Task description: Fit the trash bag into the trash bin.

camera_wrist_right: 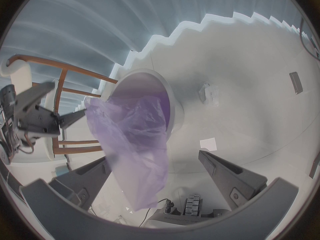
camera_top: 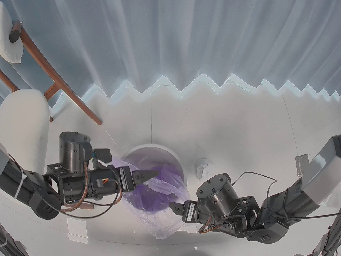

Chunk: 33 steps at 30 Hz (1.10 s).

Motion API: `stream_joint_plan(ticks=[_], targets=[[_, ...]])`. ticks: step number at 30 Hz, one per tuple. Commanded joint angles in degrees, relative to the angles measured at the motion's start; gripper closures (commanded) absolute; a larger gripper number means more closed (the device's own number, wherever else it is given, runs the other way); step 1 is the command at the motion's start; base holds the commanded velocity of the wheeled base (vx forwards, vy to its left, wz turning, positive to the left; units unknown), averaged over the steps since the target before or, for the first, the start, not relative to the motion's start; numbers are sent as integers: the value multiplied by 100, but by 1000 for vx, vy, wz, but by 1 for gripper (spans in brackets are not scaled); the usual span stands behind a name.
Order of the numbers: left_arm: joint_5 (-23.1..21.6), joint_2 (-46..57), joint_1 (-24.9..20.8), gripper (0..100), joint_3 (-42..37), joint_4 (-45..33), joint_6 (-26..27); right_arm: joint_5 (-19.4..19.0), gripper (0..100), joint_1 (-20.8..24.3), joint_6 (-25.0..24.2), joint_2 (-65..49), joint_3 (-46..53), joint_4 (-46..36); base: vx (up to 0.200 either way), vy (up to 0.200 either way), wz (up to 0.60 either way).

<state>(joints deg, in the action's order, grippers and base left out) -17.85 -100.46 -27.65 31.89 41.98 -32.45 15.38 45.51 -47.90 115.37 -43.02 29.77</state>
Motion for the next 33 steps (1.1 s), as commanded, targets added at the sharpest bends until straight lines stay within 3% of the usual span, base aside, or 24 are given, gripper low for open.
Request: stream_joint_plan(ticks=[1,2,3,16,23,29,30,33], targets=[[-35,220,-294,0,-385,-15,-86,0,0,-7,61,-120,118,-24,0,0,0],[-35,211,-320,0,-412,-6,-103,0,0,-7,79,-120,171,-15,0,0,0],[-43,194,-329,0,-421,-6,-103,0,100,-16,123,-111,206,-6,0,0,0],[-52,-237,-232,0,-201,38,-200,0,100,116,175,-234,365,3,0,0,0],[-61,-606,-338,0,353,-6,-974,0,100,239,193,-261,505,3,0,0,0],[-509,-852,-338,0,643,-147,-1114,-9,100,248,246,-252,505,11,0,0,0],[-509,-879,-347,100,669,-226,-1114,-9,100,248,255,-243,488,11,0,0,0],[-518,-879,-347,100,713,-358,-1105,0,100,239,255,-234,461,11,0,0,0]])
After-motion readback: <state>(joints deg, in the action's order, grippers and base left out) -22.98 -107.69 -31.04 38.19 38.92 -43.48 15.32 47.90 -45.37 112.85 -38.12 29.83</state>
